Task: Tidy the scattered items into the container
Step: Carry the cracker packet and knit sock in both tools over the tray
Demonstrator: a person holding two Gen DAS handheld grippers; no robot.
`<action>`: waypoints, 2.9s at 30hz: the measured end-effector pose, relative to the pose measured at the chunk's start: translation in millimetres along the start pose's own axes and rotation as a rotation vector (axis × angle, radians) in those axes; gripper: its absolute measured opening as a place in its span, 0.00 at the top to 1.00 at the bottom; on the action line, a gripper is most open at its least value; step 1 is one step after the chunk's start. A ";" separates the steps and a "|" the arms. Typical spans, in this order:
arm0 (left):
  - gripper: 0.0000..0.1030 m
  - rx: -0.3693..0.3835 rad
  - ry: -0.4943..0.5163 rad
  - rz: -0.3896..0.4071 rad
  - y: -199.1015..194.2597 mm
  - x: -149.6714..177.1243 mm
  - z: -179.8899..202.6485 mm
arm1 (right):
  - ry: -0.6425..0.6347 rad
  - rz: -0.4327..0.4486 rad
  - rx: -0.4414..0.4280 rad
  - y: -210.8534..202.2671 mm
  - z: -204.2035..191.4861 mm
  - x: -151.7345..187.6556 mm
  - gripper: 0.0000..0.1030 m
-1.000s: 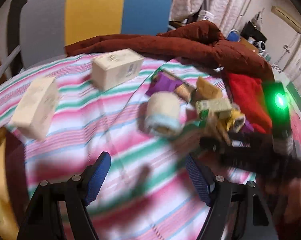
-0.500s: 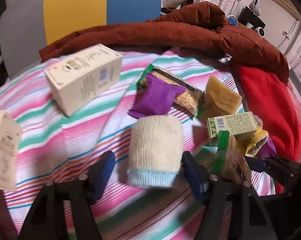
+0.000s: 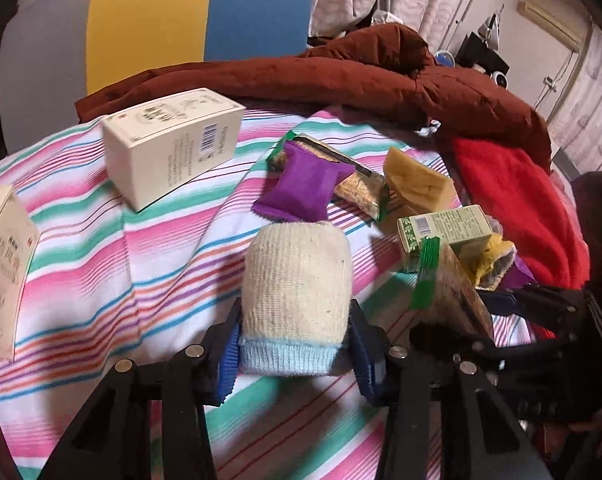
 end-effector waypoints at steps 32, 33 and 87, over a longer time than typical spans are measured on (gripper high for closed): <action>0.56 -0.045 -0.114 0.100 -99.7 120.4 -4.6 | -0.120 -0.005 -0.161 -8.7 -49.3 23.4 0.44; 0.56 -0.041 -0.120 0.101 -101.8 123.8 -4.6 | -0.129 -0.007 -0.163 -8.9 -52.3 26.0 0.44; 0.55 -0.443 -0.526 0.109 -292.7 292.4 -250.0 | -0.283 -0.198 -0.427 -20.3 -402.2 179.0 0.42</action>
Point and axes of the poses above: each gripper's, at about its wrist camera, not at the fingertips, and y roughly the way its jaws point, z to its right, x to its underside, the point moved 10 cm from there along y, roughly the way its jaws point, and after that the axes turned 14 degrees about y, right-handed, at the moved point
